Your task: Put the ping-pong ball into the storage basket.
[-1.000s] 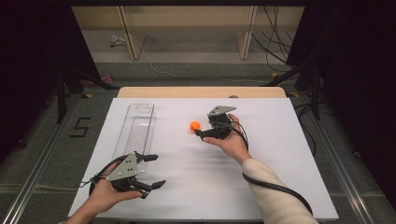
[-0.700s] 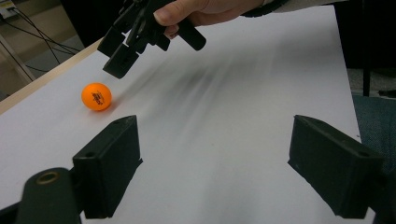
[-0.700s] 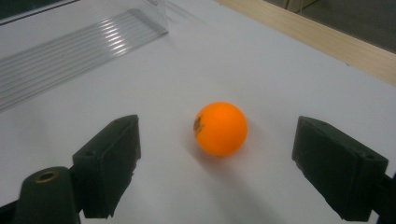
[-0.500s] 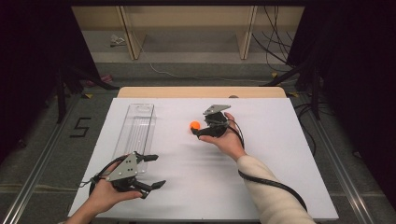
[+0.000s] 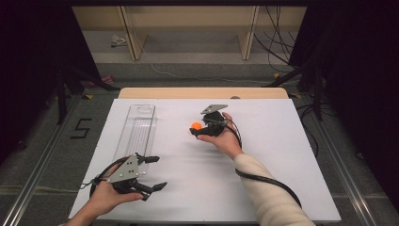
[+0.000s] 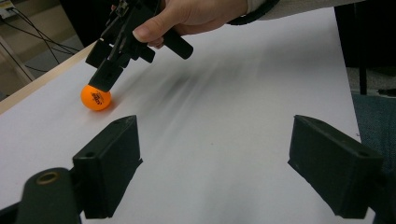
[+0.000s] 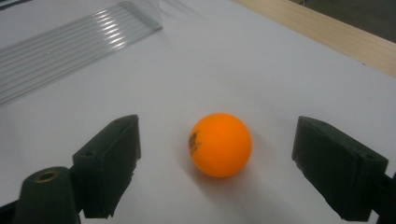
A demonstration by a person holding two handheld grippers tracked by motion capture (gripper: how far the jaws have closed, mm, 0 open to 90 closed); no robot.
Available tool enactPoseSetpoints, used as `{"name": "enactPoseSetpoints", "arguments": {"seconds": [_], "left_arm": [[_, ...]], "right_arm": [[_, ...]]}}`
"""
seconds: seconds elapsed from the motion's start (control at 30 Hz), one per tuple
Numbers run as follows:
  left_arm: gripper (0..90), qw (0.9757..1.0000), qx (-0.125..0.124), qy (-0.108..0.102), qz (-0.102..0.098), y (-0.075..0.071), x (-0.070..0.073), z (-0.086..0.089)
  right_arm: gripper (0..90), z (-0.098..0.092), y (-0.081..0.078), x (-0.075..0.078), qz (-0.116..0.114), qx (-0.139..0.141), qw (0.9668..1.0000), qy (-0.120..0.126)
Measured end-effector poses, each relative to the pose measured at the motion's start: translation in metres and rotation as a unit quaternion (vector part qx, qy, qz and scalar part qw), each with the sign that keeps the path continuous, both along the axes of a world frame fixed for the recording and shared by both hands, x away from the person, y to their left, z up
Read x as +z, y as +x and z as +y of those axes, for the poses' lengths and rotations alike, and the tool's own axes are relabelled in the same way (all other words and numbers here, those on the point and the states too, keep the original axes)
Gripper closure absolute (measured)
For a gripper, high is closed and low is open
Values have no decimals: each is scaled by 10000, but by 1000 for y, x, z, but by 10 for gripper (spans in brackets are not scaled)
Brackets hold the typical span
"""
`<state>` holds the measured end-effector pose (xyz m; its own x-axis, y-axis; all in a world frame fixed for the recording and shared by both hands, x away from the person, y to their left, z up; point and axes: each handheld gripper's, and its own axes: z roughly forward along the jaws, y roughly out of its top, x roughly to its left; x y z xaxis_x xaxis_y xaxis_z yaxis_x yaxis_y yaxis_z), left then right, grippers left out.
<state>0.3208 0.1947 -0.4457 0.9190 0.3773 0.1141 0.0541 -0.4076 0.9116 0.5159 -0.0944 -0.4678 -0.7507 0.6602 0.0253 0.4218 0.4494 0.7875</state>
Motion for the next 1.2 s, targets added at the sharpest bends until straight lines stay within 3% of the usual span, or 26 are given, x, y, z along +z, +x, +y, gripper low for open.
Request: {"name": "enactPoseSetpoints", "arguments": {"seconds": [0.6,1.2], "left_arm": [[162,10000,-19,28,-8,0,0,0],[162,10000,-32,33,-6,0,0,0]], "right_arm": [[168,8,12,-15,111,-59,9998,-141],[345,18,16,-21,160,47,9994,-287]]}}
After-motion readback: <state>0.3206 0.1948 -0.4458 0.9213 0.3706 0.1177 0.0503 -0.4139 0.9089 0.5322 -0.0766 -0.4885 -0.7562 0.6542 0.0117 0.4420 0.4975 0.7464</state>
